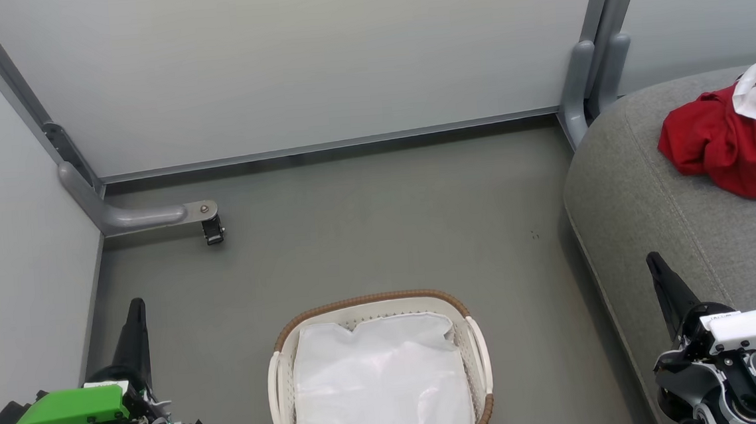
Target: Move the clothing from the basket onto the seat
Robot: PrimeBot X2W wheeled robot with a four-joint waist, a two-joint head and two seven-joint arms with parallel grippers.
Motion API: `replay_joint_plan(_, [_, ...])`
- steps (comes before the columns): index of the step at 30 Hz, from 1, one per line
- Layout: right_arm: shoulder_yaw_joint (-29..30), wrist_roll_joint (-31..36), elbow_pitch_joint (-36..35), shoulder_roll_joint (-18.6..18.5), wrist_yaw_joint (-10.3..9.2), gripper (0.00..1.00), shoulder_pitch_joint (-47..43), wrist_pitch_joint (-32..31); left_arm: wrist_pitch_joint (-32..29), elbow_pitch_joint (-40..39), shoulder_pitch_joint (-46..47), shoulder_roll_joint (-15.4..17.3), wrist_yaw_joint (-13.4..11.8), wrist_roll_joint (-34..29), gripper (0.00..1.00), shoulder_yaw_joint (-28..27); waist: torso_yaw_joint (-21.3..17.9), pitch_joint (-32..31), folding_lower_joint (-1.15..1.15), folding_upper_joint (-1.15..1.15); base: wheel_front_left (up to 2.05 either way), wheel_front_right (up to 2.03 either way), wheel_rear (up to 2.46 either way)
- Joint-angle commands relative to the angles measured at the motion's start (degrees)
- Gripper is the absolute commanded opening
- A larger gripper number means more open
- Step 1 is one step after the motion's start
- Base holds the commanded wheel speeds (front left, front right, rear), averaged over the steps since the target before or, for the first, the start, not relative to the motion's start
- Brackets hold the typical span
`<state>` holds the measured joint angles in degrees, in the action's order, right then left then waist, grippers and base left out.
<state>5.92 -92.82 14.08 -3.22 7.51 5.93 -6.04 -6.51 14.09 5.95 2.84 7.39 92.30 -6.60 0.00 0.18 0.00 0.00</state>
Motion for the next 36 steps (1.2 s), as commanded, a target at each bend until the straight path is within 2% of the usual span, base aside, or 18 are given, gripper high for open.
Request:
replay_joint_plan(1, [0.17,-0.12,-0.2,-0.19,-0.04,0.0,0.44,-0.24,-0.27,-0.12,0.59,0.03,0.26,0.19,0.0,-0.11,0.0,0.0,0.0,0.0,0.0,0.0,0.0])
replay_joint_plan(36, [0.42,0.19,-0.18,0.0,-0.04,0.0,0.47,-0.45,-0.26,-0.11,0.59,0.03,0.26,0.19,0.0,-0.09,0.0,0.0,0.0,0.0,0.0,0.0,0.0])
